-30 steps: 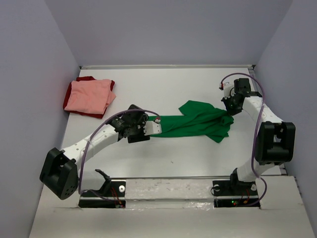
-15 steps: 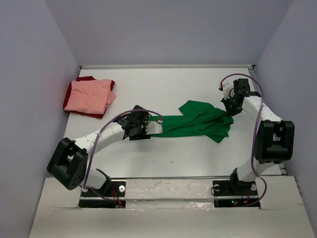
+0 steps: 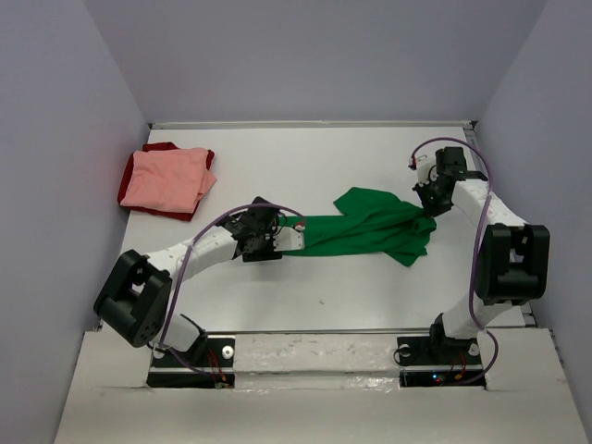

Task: Fold and stack the t-shirts
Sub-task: Flatten the tshirt out

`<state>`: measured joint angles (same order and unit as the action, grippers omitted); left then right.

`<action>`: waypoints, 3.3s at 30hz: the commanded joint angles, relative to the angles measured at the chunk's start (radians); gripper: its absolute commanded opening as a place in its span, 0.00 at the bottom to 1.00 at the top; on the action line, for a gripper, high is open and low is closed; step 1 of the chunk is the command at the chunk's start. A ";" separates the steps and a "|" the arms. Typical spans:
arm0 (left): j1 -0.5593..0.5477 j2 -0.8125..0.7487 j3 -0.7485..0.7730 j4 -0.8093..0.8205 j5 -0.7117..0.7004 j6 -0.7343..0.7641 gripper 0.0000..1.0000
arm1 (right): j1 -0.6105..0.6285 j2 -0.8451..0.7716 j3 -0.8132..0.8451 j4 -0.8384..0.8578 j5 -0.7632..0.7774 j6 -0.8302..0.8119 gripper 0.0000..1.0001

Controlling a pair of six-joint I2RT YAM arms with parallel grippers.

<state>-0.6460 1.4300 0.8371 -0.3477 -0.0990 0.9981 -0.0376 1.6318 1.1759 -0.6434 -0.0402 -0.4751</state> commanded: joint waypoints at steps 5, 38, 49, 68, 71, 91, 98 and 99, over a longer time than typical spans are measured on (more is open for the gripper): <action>0.000 0.000 -0.026 0.042 -0.048 0.025 0.73 | 0.004 0.011 -0.010 0.022 0.020 -0.008 0.00; 0.003 0.020 0.062 -0.076 -0.031 -0.003 0.20 | 0.004 0.016 -0.016 0.017 0.036 -0.020 0.00; 0.003 0.024 0.045 -0.102 0.008 -0.009 0.34 | 0.004 0.023 -0.018 0.019 0.071 -0.022 0.00; 0.003 0.078 0.016 -0.125 0.027 0.002 0.28 | 0.004 0.036 -0.024 0.021 0.089 -0.026 0.00; 0.002 0.090 0.025 -0.132 0.027 0.002 0.25 | 0.004 0.037 -0.025 0.021 0.092 -0.028 0.00; 0.003 0.023 0.077 -0.163 -0.042 -0.029 0.00 | 0.004 0.033 -0.027 0.019 0.100 -0.030 0.00; 0.003 -0.063 0.126 -0.189 -0.122 -0.033 0.00 | 0.004 0.022 -0.028 0.019 0.105 -0.033 0.00; 0.005 -0.077 0.138 -0.192 -0.136 -0.039 0.00 | 0.004 0.020 -0.028 0.021 0.102 -0.034 0.00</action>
<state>-0.6460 1.4223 0.9134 -0.4911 -0.1589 0.9699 -0.0376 1.6707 1.1610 -0.6430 0.0452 -0.4946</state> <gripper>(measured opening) 0.014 0.020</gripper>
